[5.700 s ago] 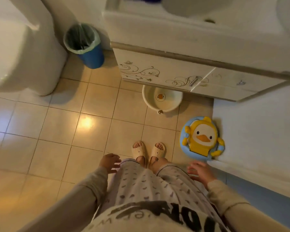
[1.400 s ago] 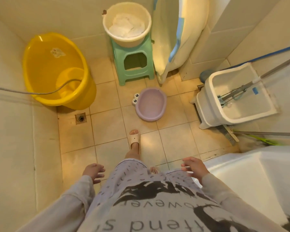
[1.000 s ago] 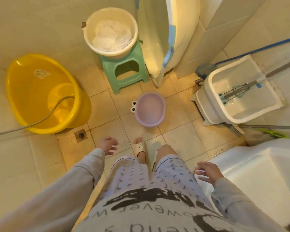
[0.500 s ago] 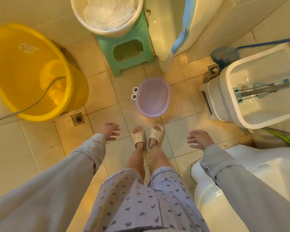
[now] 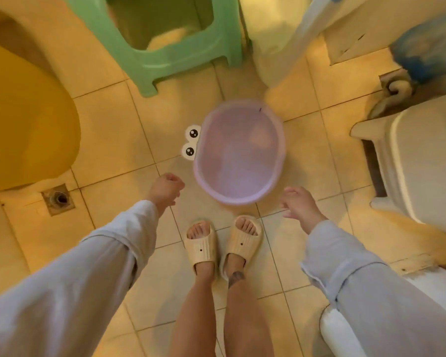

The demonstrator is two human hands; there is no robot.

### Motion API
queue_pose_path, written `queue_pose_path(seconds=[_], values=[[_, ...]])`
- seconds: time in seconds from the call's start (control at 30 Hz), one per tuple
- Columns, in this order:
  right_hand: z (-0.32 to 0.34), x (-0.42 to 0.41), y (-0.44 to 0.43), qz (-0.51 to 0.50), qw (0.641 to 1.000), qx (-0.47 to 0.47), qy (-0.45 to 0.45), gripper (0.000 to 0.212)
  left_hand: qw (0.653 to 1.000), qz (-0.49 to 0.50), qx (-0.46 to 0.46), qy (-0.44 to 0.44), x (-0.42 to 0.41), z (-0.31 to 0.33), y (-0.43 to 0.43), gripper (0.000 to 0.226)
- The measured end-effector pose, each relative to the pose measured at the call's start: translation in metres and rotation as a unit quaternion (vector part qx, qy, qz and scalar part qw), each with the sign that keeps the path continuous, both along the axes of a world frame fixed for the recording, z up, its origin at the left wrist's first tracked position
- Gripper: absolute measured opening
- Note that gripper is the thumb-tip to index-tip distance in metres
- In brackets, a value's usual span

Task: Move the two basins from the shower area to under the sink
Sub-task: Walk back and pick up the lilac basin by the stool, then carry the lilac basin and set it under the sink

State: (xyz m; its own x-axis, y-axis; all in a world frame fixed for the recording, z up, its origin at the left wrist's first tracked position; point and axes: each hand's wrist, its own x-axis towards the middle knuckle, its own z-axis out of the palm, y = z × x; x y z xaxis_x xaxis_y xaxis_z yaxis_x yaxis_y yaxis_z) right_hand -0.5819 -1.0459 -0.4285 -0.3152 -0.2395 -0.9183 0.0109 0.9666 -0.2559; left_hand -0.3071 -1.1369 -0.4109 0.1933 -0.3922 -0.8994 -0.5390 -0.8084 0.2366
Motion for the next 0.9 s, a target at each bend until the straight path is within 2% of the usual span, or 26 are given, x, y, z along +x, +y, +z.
queue_pose_path(seconds=[0.07,0.13,0.2,0.23,0.3,0.37,0.43,0.57,0.67,0.77,0.9], values=[[-0.053,-0.003,-0.001,0.025,0.999,-0.001,0.037,0.026,1.0,0.011,0.005,-0.001,-0.008,-0.052,-0.01,0.022],[-0.096,-0.004,0.002,0.042,0.997,0.009,0.069,0.051,1.0,0.025,0.006,0.009,-0.013,-0.095,-0.018,0.039],[-0.131,-0.002,0.006,0.04,0.996,0.015,0.083,0.063,0.998,0.052,0.007,0.014,-0.015,-0.131,-0.023,0.06],[-0.145,-0.001,0.008,0.023,0.997,0.012,0.067,0.064,0.997,0.073,0.008,0.02,-0.016,-0.144,-0.024,0.063],[-0.166,0.003,0.009,-0.05,0.999,0.001,-0.001,0.052,0.993,0.109,0.009,0.043,-0.017,-0.163,-0.024,0.058],[-0.172,0.007,0.01,-0.137,0.988,-0.015,-0.063,0.035,0.991,0.122,0.015,0.06,-0.019,-0.171,-0.019,0.052],[-0.165,0.007,0.011,-0.185,0.978,-0.022,-0.096,0.031,0.989,0.128,0.011,0.067,-0.019,-0.166,-0.014,0.05],[-0.119,0.008,0.02,-0.196,0.972,0.007,-0.127,0.04,0.987,0.143,0.014,0.079,-0.015,-0.121,-0.005,0.047],[-0.061,0.01,0.033,-0.206,0.969,0.017,-0.136,0.033,0.986,0.133,0.031,0.094,-0.007,-0.064,0.008,0.037],[0.016,0.015,0.051,-0.203,0.969,0.027,-0.14,0.038,0.984,0.132,0.054,0.105,0.003,0.015,0.026,0.024],[0.133,0.021,0.083,-0.201,0.966,0.037,-0.156,0.042,0.982,0.143,0.075,0.102,0.015,0.136,0.052,0.026]])
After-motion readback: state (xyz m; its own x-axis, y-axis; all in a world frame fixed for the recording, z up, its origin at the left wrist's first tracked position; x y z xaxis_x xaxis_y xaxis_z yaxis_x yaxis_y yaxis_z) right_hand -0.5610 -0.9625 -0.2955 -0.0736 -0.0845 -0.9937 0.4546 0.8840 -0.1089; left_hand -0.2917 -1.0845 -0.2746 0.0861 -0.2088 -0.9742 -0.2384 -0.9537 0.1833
